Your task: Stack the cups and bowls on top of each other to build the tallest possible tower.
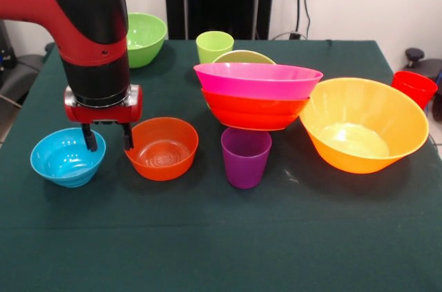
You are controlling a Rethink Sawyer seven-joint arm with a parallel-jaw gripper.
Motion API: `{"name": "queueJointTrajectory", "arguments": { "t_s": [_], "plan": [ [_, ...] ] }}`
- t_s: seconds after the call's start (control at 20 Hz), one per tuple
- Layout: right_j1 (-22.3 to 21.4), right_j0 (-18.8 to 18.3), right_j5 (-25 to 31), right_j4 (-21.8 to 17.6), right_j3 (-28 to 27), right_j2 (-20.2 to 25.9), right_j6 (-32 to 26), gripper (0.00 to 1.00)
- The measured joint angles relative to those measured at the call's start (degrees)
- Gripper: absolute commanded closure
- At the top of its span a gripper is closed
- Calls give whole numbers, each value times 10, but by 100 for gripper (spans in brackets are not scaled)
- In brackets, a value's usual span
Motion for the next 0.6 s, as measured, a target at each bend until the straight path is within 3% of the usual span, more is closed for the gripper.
{"name": "queueJointTrajectory", "arguments": {
  "t_s": [0.6],
  "plan": [
    [22,-3,-19,0,-1,0,0,0]
  ]
}}
